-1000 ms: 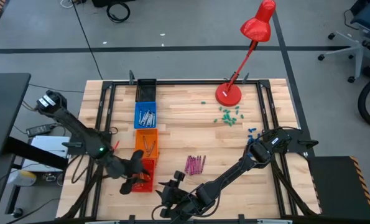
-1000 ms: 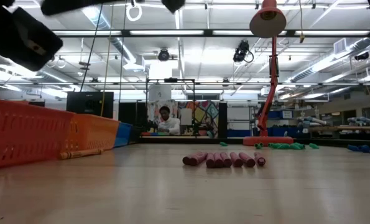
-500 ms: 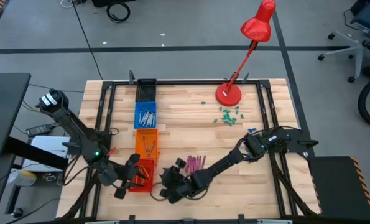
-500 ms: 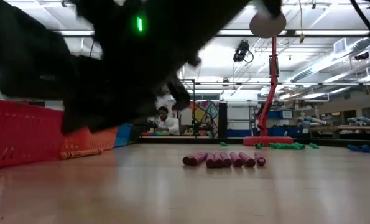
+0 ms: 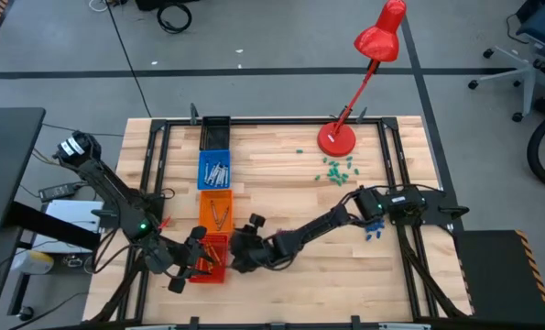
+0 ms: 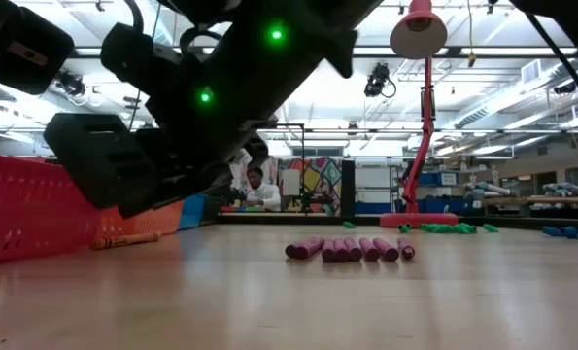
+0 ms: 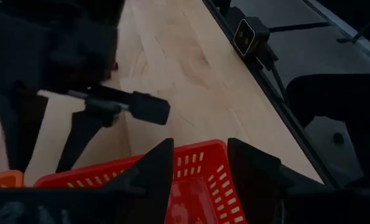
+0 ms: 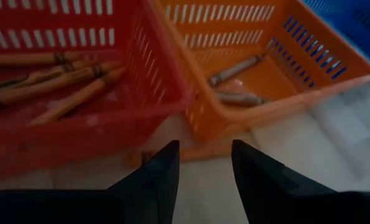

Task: Sort crayons
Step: Put the orange crayon into the red bin

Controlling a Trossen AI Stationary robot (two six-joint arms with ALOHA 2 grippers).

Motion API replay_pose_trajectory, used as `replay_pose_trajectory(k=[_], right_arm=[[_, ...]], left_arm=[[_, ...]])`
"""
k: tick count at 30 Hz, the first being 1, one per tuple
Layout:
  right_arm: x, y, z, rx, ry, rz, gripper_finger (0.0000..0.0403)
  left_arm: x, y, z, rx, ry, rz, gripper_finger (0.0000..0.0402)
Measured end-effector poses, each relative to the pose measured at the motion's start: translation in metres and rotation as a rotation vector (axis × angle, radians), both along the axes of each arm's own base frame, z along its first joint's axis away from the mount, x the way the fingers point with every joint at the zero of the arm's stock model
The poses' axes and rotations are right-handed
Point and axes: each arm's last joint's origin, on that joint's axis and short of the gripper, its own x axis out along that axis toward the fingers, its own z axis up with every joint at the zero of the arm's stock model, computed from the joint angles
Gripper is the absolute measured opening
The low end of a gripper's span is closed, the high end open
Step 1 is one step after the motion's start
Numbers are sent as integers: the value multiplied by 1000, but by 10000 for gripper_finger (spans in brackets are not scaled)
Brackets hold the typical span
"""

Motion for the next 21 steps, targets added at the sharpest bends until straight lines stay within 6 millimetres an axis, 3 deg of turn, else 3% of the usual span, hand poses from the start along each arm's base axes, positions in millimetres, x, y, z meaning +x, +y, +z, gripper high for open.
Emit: replay_pose_trajectory(k=[21], right_arm=[[12,-30,0,84,11,43,151]], left_arm=[[1,0,0,21,-7,-10,164]])
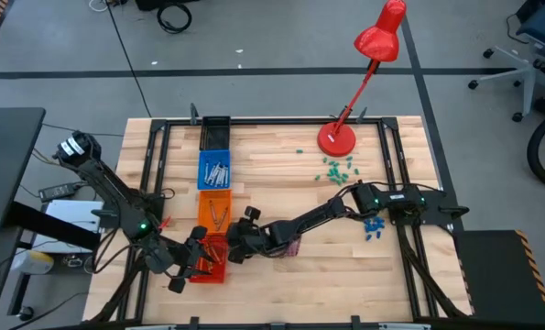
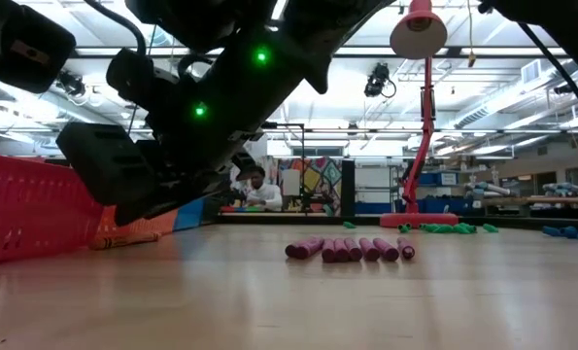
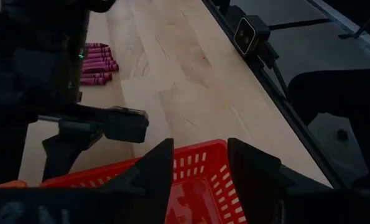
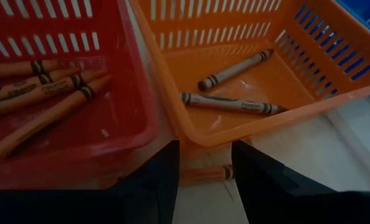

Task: Sort crayons
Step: Put the orange crayon into the red bin

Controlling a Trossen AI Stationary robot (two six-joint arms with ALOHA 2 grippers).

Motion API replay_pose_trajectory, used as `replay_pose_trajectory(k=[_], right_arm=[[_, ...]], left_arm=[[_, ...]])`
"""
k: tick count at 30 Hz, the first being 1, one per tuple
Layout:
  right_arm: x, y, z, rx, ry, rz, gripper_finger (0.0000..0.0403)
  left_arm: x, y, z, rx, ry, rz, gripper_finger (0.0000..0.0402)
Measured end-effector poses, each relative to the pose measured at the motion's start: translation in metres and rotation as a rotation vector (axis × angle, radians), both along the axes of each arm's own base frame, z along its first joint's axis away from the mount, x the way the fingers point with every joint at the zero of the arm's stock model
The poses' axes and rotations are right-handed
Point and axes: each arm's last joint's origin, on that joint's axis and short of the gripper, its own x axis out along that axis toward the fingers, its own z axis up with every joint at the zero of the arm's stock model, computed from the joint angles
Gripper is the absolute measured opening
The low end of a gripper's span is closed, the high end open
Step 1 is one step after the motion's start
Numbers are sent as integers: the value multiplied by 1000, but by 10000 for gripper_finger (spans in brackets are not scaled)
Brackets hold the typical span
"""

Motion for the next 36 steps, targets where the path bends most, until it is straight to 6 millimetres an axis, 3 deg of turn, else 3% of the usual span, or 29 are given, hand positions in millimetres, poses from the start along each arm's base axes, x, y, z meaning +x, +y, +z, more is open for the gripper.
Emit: replay_pose_trajectory(k=[15,20,25,31,36], right_arm=[[-3,-9,-8,54,62,35,151],[-14,7,5,64,110,69,151],[-34,23,40,128,159,46,151],[-54,48,68,251,127,-14,149],[-62,68,57,338,80,-120,149]], left_arm=[[0,0,0,-2,1,-2,164],[-1,0,0,-1,2,-2,164],[-1,0,0,2,4,-2,164],[-1,0,0,2,5,-2,164],[-1,0,0,4,6,-2,164]])
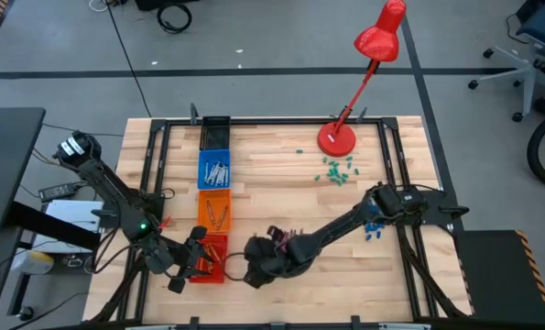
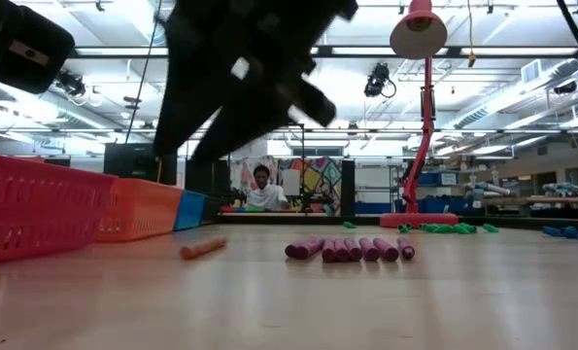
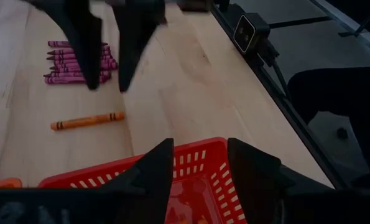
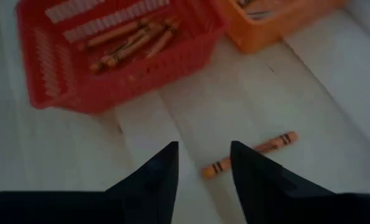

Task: Sort crayons
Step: Put the orange crayon into the red bin

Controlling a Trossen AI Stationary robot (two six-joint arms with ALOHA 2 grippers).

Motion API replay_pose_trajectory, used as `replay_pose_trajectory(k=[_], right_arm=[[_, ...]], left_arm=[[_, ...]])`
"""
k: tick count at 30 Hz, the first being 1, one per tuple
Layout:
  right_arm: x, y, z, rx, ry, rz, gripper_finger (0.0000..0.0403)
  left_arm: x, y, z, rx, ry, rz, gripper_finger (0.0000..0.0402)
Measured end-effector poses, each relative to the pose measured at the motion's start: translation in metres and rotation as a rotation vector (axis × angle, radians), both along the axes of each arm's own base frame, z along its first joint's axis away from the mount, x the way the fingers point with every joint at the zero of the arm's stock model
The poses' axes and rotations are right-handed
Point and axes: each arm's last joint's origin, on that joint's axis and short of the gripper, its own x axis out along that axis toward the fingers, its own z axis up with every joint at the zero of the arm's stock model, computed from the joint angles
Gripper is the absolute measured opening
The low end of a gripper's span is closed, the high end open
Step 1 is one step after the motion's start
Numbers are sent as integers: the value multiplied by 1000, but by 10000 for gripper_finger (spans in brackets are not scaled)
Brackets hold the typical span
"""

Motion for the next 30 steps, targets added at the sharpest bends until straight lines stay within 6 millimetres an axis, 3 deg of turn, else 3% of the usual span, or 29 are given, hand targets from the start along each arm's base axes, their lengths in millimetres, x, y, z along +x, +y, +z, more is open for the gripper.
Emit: replay_pose_trajectory(k=[8,20,30], right_arm=[[-4,17,-42,45,46,-224,137],[-15,26,-33,-40,21,-320,133],[0,31,7,13,-23,-252,133]], left_arm=[[0,0,-1,6,5,1,164],[-1,1,-2,19,14,0,164],[-1,1,-2,23,17,-1,164]])
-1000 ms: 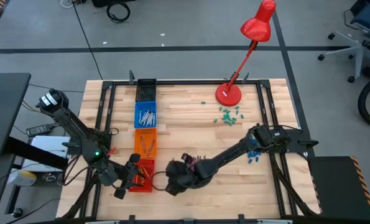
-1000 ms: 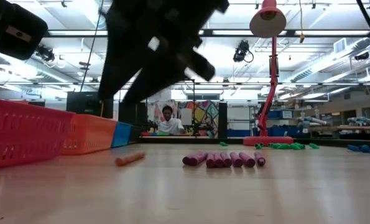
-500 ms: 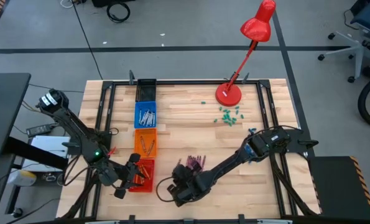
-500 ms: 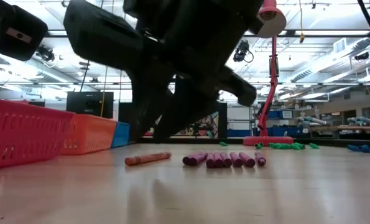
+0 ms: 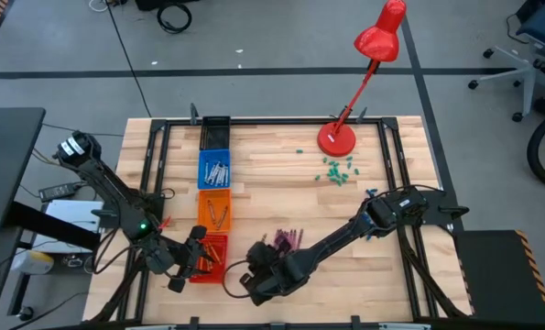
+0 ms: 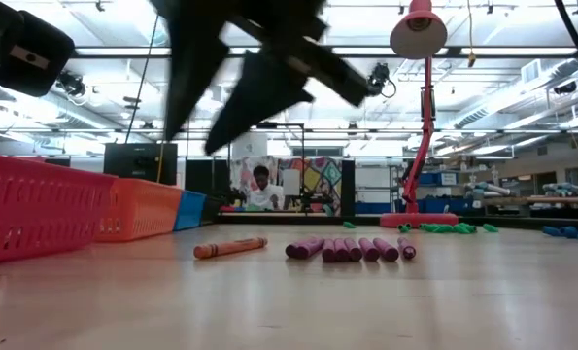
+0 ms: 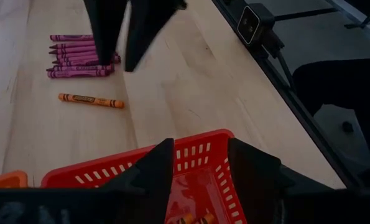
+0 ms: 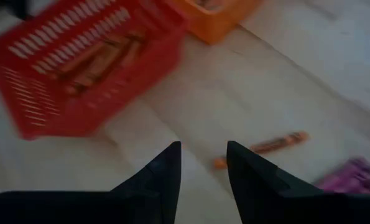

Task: Sort crayons
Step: Put the orange crayon into the red bin

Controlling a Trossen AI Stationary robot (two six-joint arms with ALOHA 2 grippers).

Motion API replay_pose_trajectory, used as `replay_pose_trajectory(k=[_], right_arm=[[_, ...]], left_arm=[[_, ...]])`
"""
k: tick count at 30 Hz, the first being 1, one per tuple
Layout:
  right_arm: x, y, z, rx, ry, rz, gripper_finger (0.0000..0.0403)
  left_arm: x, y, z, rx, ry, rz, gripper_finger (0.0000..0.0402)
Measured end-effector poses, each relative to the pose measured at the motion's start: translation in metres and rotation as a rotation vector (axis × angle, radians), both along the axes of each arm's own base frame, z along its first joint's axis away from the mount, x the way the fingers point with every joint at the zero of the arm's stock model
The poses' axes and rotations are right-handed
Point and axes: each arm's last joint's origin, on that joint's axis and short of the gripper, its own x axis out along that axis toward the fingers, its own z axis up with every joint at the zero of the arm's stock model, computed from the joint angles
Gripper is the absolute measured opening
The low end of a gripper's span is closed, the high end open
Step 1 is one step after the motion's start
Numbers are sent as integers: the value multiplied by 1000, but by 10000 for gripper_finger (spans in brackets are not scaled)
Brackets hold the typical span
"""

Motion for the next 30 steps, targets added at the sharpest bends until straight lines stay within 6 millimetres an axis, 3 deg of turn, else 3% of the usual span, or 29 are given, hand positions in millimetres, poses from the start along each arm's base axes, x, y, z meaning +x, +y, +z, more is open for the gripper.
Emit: replay_pose_trajectory(k=[4,9,15,23,30], right_arm=[[10,5,0,39,-87,29,132],[5,12,-11,40,-85,-29,132],[-7,-2,-19,25,57,-135,132],[-2,-21,-21,-4,119,-130,132],[4,-42,-36,58,155,-164,132]], left_arm=[[0,0,0,1,1,0,164],[0,0,0,2,1,0,164],[1,1,0,9,-1,2,164],[1,1,0,16,-4,-3,164],[1,1,0,13,-3,-1,164]])
